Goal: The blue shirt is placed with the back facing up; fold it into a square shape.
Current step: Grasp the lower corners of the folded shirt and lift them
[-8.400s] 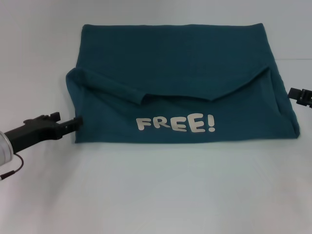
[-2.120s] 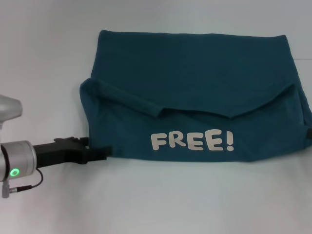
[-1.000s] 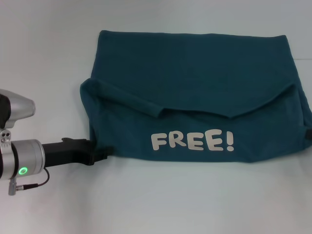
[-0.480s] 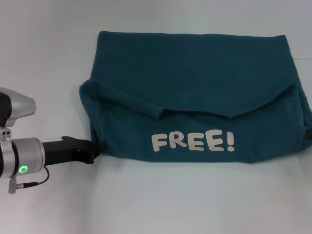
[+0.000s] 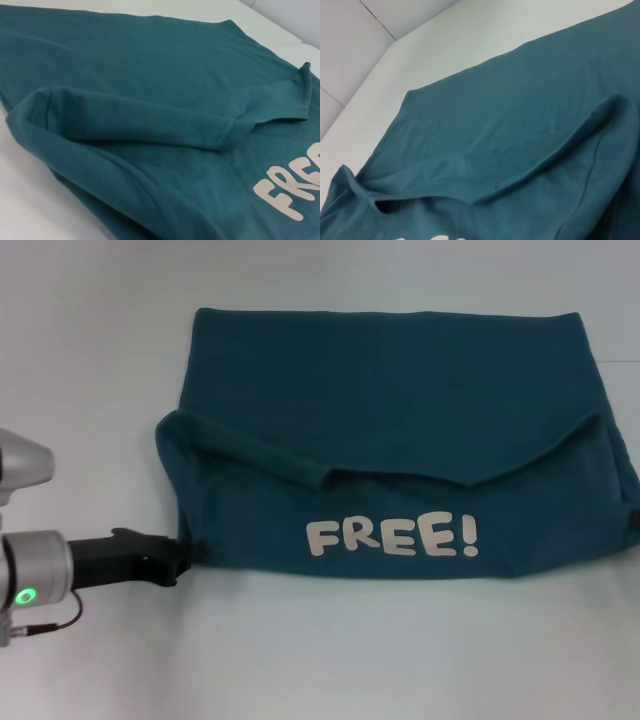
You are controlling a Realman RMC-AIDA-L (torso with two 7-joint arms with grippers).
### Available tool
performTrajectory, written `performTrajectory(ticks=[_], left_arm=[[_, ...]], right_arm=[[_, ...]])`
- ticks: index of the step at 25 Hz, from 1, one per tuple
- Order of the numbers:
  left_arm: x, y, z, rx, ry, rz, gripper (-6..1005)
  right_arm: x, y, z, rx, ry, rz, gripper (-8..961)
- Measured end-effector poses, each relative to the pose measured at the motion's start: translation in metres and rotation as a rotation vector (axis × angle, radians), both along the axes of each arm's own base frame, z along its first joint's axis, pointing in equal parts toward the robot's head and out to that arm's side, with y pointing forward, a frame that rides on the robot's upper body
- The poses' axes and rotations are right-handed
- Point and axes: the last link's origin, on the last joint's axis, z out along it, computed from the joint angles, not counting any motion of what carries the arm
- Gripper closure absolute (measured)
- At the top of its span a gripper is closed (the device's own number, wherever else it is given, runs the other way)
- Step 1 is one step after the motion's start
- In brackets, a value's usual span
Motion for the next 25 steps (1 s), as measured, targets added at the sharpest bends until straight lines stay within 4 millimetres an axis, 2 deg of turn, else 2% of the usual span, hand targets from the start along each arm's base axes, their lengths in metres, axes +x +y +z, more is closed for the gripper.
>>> performTrajectory(ticks=[11, 21, 24, 25], left_arm=[[-0.012, -0.032, 0.031, -0.023, -0.101, 0.027, 979], [-0.016, -0.065, 0.044, -0.083, -0.215, 0.034, 978], [-0.017, -0.081, 0.045, -0.141, -0.239, 0.036, 978], [-0.017, -0.081, 0.045, -0.141, -0.239, 0.036, 978]], right_arm=[[0.006, -0.026, -0.001, -0.048, 0.007, 0.044, 929], [0.011, -0.07, -0.007, -0.15, 0.018, 0.148, 929], [0.013, -0.078, -0.008, -0.17, 0.016, 0.153, 928], [0.014, -0.08, -0.008, -0.174, 0.012, 0.152, 928]])
